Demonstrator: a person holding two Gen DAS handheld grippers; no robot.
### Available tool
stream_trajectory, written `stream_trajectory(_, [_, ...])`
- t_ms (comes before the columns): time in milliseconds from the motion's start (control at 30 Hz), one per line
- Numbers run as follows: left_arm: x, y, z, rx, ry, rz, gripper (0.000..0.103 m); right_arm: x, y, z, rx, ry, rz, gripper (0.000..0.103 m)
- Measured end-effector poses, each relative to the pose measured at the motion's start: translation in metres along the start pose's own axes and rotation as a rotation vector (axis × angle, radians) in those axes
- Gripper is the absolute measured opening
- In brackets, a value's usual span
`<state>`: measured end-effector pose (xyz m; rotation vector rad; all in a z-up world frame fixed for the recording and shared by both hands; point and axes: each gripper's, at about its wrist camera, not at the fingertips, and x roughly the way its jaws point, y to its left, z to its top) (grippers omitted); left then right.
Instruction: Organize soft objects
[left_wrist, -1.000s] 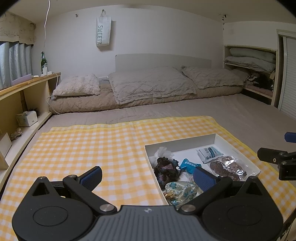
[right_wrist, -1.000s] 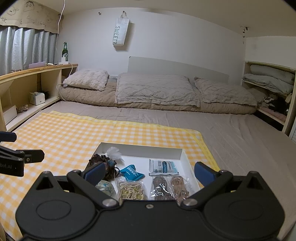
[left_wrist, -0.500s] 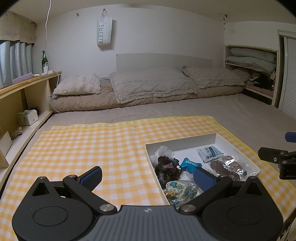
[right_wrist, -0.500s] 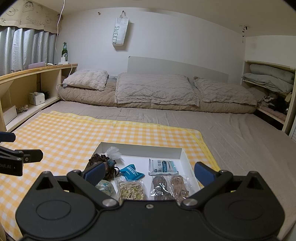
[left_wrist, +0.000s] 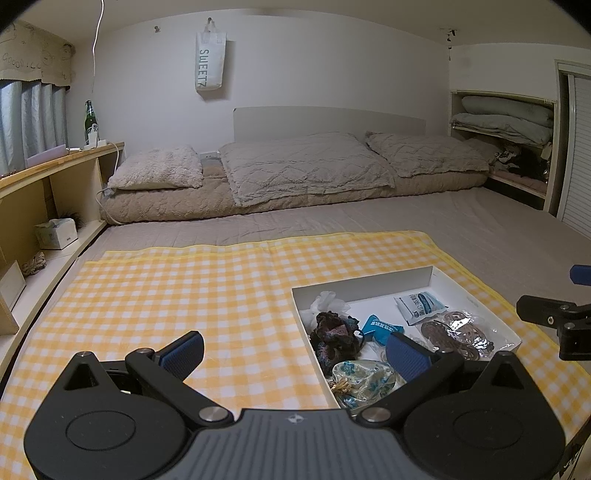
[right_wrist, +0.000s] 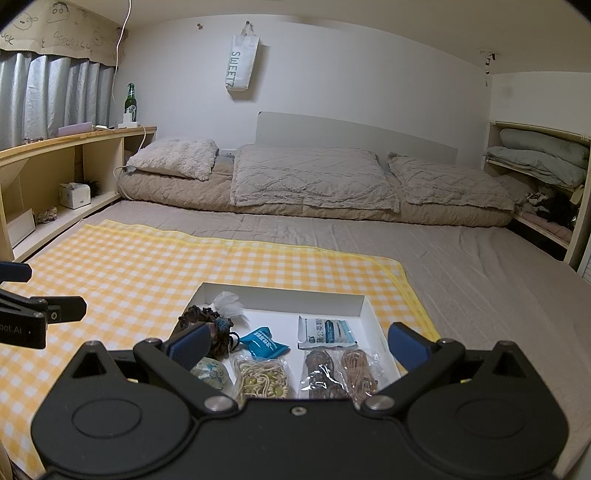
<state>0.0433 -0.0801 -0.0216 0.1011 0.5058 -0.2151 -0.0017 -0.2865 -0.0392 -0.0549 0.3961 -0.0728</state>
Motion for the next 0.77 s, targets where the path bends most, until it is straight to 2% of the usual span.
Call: stream_trajectory(767, [-0.0002, 0.0033, 0.0, -0.006, 0.005, 0.008, 0.103, -0.0001, 0.0006, -0.0003, 0.001, 0.0, -0.001, 0.103])
